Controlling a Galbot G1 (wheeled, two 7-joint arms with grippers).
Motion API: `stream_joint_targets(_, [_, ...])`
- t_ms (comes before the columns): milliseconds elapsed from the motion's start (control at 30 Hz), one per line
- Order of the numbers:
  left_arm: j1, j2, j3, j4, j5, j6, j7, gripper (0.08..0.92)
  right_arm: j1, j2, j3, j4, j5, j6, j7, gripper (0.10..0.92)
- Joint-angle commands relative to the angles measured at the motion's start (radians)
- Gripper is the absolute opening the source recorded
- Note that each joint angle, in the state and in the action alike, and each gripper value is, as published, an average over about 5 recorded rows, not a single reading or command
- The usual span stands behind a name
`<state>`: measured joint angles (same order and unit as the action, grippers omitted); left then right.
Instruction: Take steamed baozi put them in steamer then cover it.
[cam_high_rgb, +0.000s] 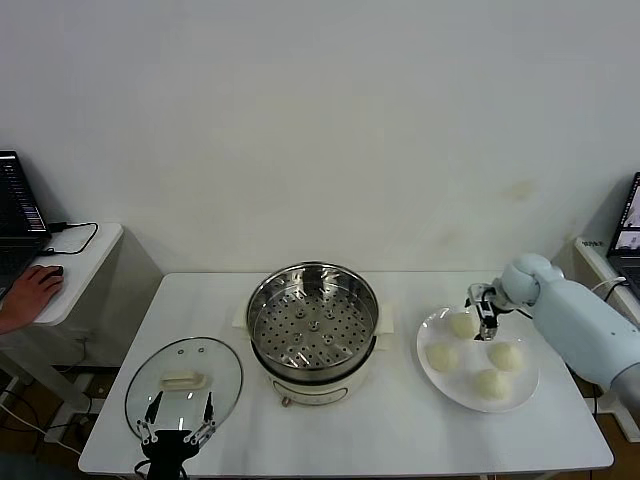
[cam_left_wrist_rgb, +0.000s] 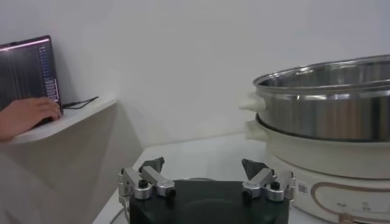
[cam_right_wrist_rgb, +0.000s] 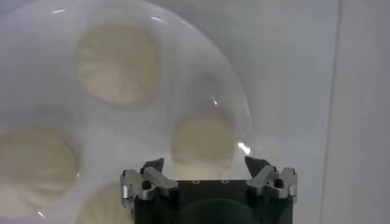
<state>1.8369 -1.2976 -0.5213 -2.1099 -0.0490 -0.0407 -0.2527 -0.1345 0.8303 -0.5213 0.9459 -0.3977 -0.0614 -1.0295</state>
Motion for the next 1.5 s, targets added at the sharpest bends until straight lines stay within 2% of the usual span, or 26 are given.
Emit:
stream_joint_targets(33, [-0.002, 0.001, 0.0, 0.002, 0.0, 0.0, -0.001, 0.823, 0.004, 0.026, -0.015, -0.032, -0.014, -0.003, -0.002, 0.803])
stream_joint_targets(533, [0.0, -0.005, 0.002, 0.001, 0.001, -0.006, -0.005, 0.823, 0.004, 0.023, -0.015, -0.024, -0.015, -0.005, 0.019, 0.608])
stream_joint_targets(767, [-0.001, -0.001, 0.002, -0.004, -0.009, -0.007, -0.007, 0.823, 0.081, -0.084, -0.104, 0.12, 0.11, -0.025, 0.021, 0.532])
stream_joint_targets(1000, [-0.005, 0.008, 0.014, -0.008, -0.03, -0.01, -0.004, 0.823, 0.273, -0.248, -0.214, 0.331, 0.316, -0.055, 0.006, 0.532])
stream_joint_targets(1133, [-0.007, 0.018, 0.028, -0.013, -0.086, -0.01, 0.007, 0.823, 0.411, -0.271, -0.287, 0.407, 0.453, -0.065, 0.008, 0.538])
stream_joint_targets(1300, [-0.018, 0.025, 0.033, -0.015, -0.138, -0.016, 0.018, 0.823, 0.596, -0.206, -0.434, 0.454, 0.582, -0.062, 0.025, 0.543])
stream_joint_targets(1500, [-0.034, 0.031, 0.018, 0.014, -0.153, -0.026, 0.022, 0.823, 0.726, -0.031, -0.566, 0.444, 0.678, -0.035, 0.049, 0.543])
